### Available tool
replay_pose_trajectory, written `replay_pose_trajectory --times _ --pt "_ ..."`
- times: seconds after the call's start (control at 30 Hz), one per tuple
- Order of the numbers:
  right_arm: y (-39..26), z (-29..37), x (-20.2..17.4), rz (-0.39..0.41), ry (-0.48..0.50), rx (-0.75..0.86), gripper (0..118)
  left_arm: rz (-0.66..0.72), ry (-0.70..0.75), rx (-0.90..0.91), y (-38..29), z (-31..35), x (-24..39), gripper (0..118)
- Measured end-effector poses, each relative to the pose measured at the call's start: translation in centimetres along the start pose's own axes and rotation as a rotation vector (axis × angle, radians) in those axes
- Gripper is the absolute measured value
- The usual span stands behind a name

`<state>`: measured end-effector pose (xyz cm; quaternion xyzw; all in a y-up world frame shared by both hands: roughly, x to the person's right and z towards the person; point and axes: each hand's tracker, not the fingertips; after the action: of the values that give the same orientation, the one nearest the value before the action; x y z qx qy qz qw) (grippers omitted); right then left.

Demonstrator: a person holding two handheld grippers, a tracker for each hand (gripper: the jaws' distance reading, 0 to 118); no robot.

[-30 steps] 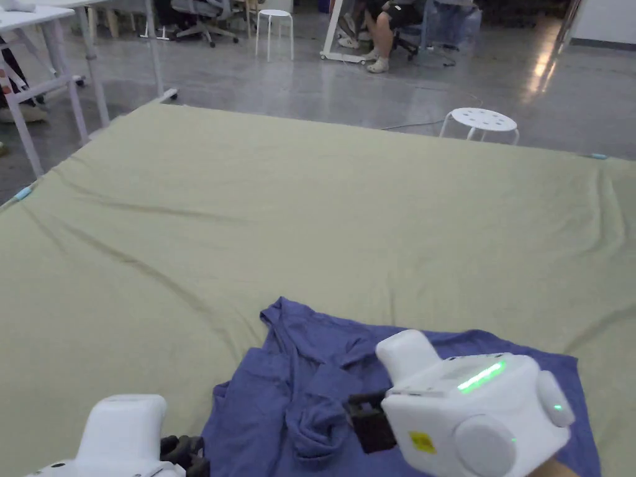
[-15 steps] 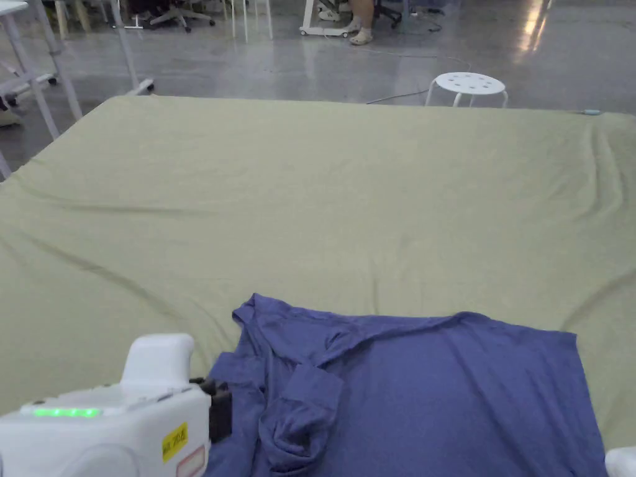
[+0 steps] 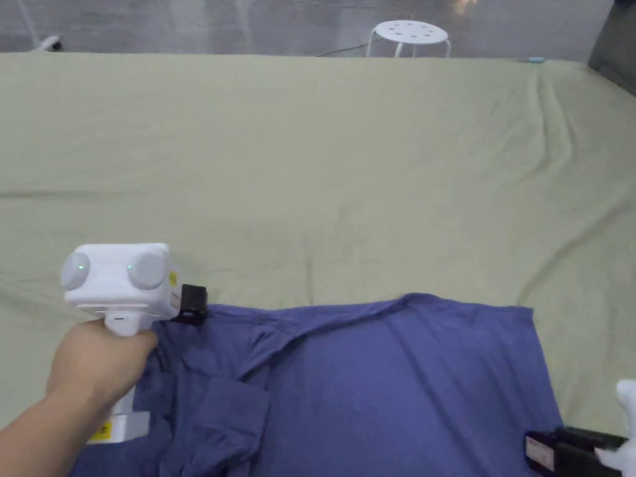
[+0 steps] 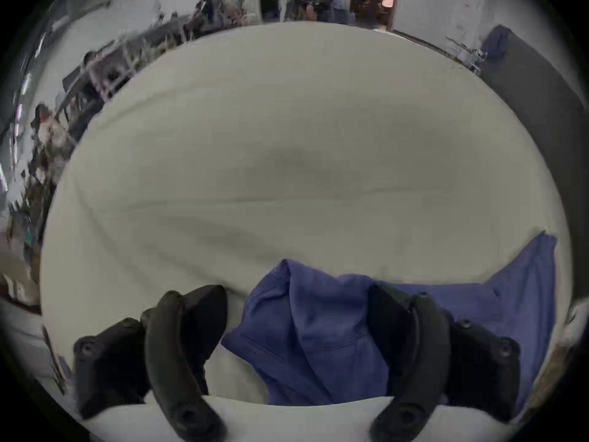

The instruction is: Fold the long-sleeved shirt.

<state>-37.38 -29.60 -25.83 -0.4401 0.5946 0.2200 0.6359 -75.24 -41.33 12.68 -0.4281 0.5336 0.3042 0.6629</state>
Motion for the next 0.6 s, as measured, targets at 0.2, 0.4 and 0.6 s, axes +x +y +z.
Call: replay_pose_trajectory --times 0.2,0.4,0.6 --pt "11.0 -5.7 2.7 0.007 -0.169 0.014 102 -0.126 -0.074 -0.017 -1.2 3.4 2.5 5" --pt "19.6 -16.9 7.8 -0.115 -0.253 -0.212 96 -0.079 -0.110 0.028 -0.2 6.2 0.8 5" --pt "17.7 -15.8 7.0 -0.114 -0.275 -0.242 21 -0.083 -0.137 0.050 -1.2 9.6 -0.7 5"
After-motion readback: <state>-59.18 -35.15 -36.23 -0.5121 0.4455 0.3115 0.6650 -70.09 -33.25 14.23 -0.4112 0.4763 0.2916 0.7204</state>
